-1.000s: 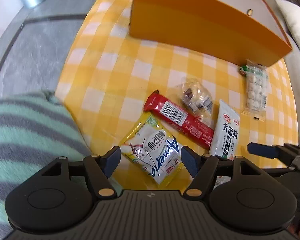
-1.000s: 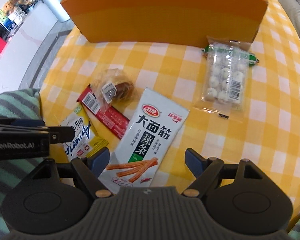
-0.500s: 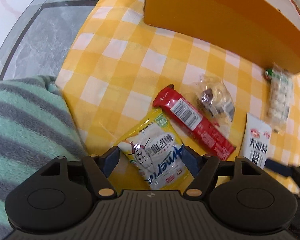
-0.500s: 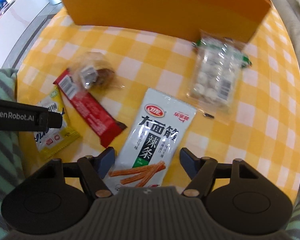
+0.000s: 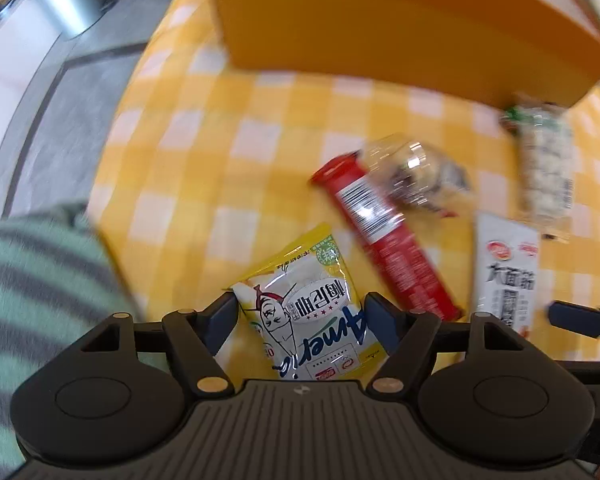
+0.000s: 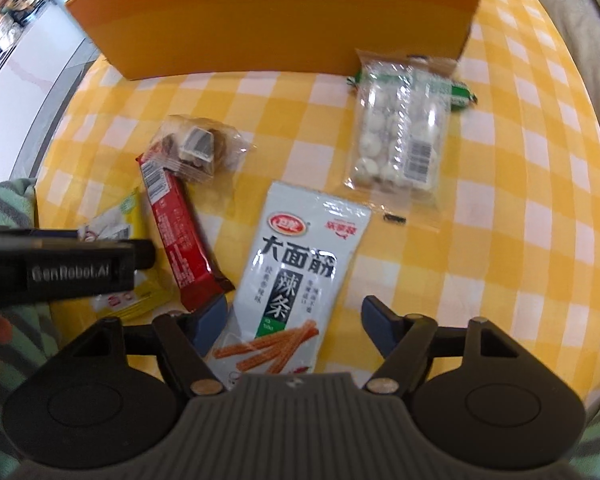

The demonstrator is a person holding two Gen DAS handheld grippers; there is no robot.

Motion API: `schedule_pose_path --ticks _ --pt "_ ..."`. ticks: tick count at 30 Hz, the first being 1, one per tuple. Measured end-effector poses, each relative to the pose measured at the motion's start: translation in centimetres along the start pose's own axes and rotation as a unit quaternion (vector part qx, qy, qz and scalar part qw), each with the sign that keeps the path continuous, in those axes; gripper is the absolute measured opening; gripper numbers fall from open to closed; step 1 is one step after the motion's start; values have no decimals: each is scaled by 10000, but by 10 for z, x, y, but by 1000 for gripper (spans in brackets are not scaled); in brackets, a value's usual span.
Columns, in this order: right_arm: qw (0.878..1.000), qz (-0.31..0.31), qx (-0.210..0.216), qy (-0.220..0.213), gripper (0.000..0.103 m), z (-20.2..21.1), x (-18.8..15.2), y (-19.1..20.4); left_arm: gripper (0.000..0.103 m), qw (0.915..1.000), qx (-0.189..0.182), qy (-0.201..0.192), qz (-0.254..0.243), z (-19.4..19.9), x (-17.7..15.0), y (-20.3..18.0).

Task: Organize snacks
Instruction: 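Grasp the yellow Amerio bag with the left tool while the right tool grasps the white spicy-strip bag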

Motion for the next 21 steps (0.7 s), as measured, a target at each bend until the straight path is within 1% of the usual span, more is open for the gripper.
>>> schedule_pose_path --ticks 1,2,4,7,10,13,14,16,18,21 --pt "10000 -58 -9 33 77 0 -1 -1 86 9997 -83 107 227 -3 -2 3" --pt "10000 -79 -15 57 77 -1 -2 -2 88 9990 -150 134 389 -3 -3 5" --pt "9999 -66 -5 114 78 -3 -4 1 89 9986 -78 177 483 -4 -4 7" --pt "10000 62 -37 67 79 -3 -4 8 90 9986 -10 159 511 -2 -10 8" --pt "9992 323 -228 30 80 -6 -3 16 89 9992 69 106 377 -2 -13 3" --pt "9974 574 -437 -2 79 -9 -5 23 84 9993 38 34 370 0 -15 -2" --pt "9969 619 -487 -13 77 -10 -6 24 83 9993 29 4 364 0 -15 -2" --pt "9966 636 -512 -61 73 -10 -5 24 72 9993 -40 -76 371 3 -15 -4" --pt "9968 597 -529 -94 61 -10 -4 22 68 9992 -117 -121 365 6 -15 -4" --pt "9973 549 -463 -145 55 -5 -5 14 64 9993 -249 -183 233 9 -16 -8"
Point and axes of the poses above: each gripper's, at about its wrist camera, not at the fingertips, and z roughly against the way its jaws point, y to its left, x to its top, the point moved 8 cm from there along -z, roughly the way its jaws point, and after that the axes turned 4 degrees about z, right-handed, at the moved point
